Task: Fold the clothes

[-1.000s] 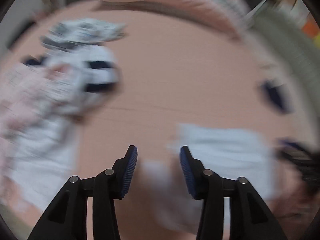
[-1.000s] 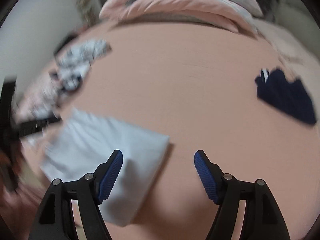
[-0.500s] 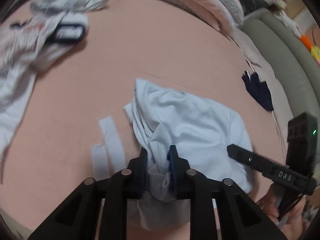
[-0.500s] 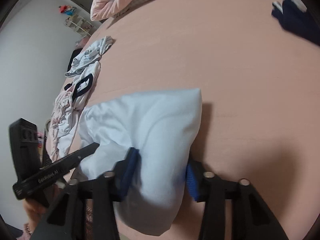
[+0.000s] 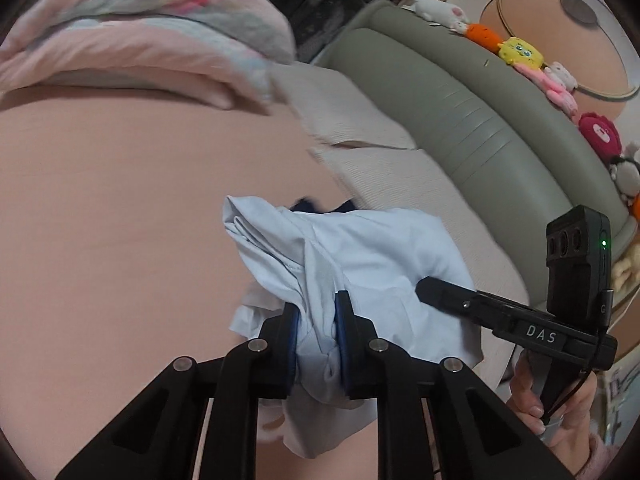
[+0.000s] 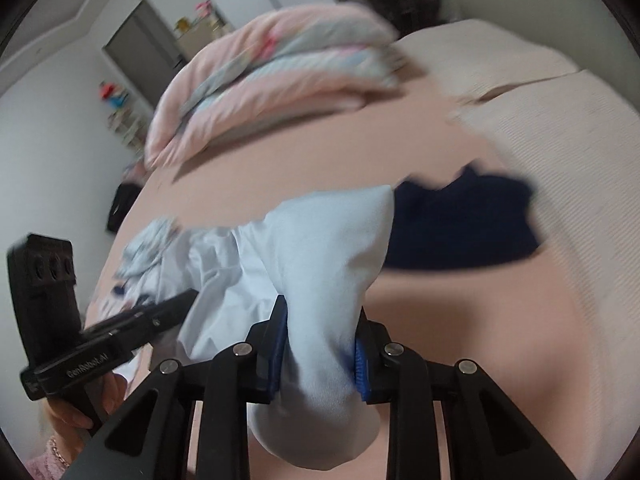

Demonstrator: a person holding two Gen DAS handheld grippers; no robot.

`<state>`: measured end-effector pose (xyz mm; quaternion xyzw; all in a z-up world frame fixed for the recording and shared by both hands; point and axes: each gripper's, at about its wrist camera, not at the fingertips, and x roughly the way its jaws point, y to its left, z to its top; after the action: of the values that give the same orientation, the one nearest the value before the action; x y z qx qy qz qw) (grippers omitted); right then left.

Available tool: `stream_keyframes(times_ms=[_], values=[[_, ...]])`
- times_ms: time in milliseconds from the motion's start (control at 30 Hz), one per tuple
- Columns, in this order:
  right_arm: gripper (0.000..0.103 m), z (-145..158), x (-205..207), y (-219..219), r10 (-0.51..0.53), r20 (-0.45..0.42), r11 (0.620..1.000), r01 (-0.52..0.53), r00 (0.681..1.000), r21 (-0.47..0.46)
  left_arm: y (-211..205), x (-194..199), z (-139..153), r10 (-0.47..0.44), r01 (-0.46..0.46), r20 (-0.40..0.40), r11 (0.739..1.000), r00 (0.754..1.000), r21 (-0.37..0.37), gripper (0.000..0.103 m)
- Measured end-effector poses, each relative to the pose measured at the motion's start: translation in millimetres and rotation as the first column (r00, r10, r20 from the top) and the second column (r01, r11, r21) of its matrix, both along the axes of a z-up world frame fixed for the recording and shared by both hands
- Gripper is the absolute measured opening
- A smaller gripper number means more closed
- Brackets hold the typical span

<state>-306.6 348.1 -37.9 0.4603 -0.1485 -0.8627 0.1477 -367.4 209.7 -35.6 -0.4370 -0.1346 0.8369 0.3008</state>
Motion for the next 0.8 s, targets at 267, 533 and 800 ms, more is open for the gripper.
stream_keyframes(times_ms=[267, 533, 800], values=[[0.027, -32.9, -90.0, 109.2, -0.075, -0.049, 0.997, 0.073, 0.996, -0.036, 65.3, -78.8, -35.5, -0.005, 0.005, 0.013, 1.0, 1.0, 0.015, 0.014], [0.042, -122.3, -139.7, 187.5, -0.192, 0.138, 0.978, 0.201, 0.972, -0.059, 118.4, -100.4, -118.0, -0.054, 0.059, 0.13, 0.998, 0.99, -0.029, 0.026], [0.042, -69.9, -110.3, 170.9, -0.24, -0.081, 0.963, 0.247, 0.968, 0.106, 85.0, -72.8, -70.5, 0.08, -0.084, -0.064, 0.995, 0.995, -0.053, 0.049]])
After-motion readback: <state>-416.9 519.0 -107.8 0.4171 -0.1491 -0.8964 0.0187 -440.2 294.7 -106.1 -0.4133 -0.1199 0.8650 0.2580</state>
